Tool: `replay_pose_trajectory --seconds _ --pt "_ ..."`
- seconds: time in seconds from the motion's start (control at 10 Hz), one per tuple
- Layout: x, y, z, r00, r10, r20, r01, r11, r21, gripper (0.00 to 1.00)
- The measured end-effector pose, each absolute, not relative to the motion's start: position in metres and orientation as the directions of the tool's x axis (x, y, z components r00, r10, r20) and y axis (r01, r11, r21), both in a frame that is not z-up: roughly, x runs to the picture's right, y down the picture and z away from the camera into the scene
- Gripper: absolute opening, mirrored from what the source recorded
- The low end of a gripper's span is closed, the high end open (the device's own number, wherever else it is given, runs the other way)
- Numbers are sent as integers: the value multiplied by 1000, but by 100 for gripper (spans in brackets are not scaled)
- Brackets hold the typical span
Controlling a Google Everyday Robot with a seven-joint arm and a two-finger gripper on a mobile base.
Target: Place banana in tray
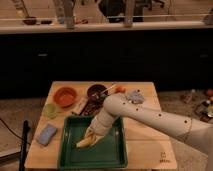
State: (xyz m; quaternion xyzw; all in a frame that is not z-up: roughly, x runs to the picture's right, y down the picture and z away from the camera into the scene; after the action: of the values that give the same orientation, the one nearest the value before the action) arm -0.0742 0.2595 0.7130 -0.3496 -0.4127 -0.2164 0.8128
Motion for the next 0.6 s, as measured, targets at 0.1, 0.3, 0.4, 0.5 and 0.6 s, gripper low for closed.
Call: replay_pose_trajectory --seconds 0.1,0.3,0.4,0.5,0.6 --pt "-73 259 714 565 -62 823 640 663 -389 75" --pt "-70 258 716 563 -60 824 640 663 -389 80" --pt "-68 258 717 565 -60 823 639 663 -390 80" --pt "-67 258 718 567 -61 822 640 661 -392 80" --pt "-65 257 719 568 -61 821 638 662 -393 80"
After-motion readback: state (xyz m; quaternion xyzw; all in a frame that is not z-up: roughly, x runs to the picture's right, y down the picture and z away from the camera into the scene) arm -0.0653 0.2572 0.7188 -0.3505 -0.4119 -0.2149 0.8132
